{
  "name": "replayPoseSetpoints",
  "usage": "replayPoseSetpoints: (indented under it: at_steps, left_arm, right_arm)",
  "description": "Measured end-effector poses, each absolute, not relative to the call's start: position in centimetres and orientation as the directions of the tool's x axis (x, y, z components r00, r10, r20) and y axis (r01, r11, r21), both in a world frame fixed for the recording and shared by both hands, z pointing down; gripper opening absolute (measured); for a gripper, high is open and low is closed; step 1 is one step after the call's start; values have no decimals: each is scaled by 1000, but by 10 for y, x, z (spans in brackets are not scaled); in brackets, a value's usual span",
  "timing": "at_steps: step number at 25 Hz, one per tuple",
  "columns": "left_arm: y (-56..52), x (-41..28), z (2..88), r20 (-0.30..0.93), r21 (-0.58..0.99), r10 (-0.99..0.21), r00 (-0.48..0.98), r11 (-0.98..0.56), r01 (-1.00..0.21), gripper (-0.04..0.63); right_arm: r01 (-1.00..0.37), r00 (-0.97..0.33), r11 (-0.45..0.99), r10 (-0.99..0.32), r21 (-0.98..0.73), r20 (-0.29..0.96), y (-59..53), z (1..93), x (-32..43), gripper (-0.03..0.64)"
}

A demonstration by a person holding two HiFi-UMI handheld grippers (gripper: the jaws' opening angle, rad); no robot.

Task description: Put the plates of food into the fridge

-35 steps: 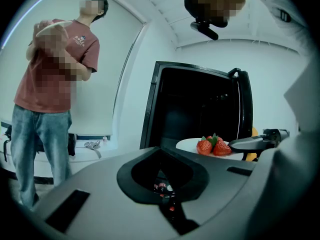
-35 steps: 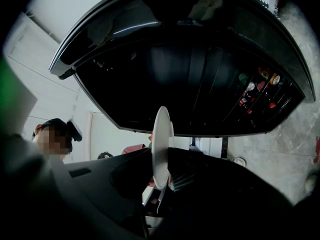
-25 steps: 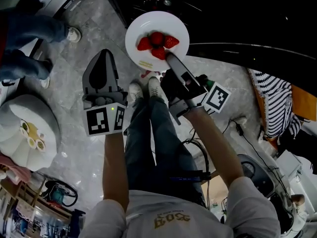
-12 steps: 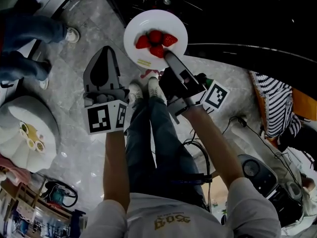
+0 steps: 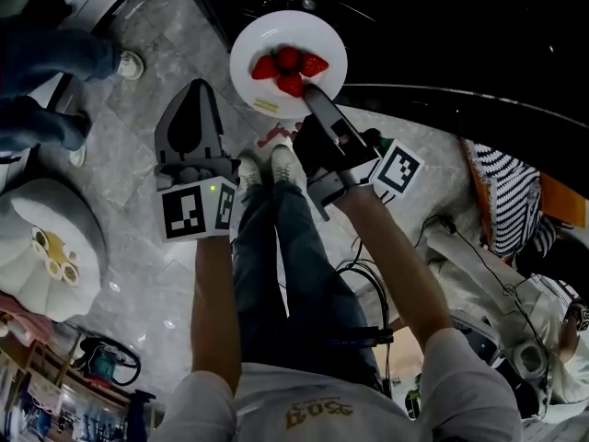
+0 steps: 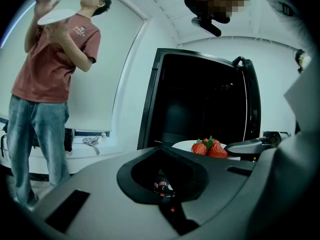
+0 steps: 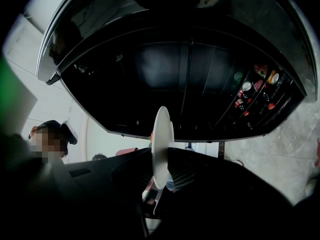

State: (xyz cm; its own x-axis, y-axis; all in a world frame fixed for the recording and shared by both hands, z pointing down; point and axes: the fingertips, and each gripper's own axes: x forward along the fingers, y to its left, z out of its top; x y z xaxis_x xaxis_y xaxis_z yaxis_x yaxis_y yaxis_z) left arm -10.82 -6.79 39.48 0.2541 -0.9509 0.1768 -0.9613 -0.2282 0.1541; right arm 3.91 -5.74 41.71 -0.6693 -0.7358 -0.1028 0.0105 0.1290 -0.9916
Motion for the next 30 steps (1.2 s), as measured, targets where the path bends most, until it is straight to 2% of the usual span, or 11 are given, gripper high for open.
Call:
replayPoseSetpoints:
  at_steps: [24,30]
  left_arm:
    - [-71,-84,408,170,121,-946,276,-258,-959,6]
    - [-111,-94,410,176,132,-949,261,-240,-962,6]
  right_arm:
    - [33,-620,160,-771,-987,-145,-74,429,46,72]
    - [33,-626,142,-769,-989,-131,-108,431,34,72]
